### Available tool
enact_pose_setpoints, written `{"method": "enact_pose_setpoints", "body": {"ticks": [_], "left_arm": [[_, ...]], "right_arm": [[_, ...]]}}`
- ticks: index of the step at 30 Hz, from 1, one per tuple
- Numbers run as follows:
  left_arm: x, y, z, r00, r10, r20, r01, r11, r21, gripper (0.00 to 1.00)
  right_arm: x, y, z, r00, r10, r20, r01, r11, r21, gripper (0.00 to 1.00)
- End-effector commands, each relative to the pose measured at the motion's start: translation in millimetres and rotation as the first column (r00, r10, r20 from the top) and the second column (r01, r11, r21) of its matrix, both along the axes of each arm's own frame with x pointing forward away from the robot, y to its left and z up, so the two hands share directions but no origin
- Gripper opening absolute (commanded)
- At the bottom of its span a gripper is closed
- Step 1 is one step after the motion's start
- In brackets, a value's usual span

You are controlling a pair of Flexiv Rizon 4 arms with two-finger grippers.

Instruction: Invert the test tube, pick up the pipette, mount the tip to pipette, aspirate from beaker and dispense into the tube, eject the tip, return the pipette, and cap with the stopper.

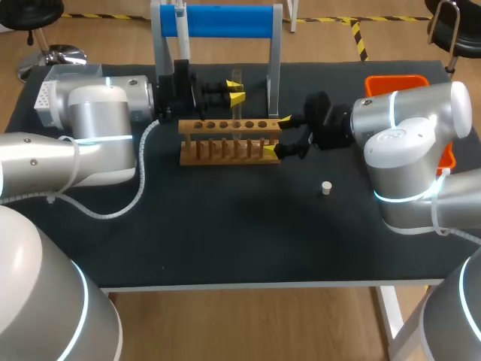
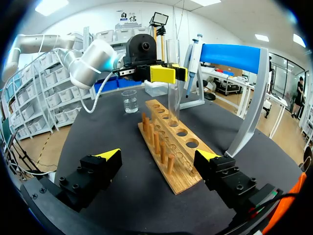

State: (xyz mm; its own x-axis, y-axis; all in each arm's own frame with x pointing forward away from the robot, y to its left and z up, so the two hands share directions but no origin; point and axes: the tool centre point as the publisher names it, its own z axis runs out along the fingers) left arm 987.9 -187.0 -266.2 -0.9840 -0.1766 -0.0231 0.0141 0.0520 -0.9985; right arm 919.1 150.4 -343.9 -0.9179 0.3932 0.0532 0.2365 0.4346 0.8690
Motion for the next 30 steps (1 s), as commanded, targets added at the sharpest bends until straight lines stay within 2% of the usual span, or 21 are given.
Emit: {"method": "enact_pose_setpoints", "body": {"ticks": [1, 30], "left_arm": [[1.5, 0, -4.1, 1.0, 0.002, 0.003, -0.002, 1.0, -0.008, 0.0], [5.2, 3, -26.3, 1.0, 0.019, -0.01, -0.02, 0.999, -0.03, 0.0]], "right_arm": [[-0.3, 0, 0, 1.0, -0.001, 0.0, 0.001, 1.0, 0.0, 1.0], [-0.3, 0, 0, 1.0, -0.001, 0.0, 0.001, 1.0, 0.0, 1.0]]}}
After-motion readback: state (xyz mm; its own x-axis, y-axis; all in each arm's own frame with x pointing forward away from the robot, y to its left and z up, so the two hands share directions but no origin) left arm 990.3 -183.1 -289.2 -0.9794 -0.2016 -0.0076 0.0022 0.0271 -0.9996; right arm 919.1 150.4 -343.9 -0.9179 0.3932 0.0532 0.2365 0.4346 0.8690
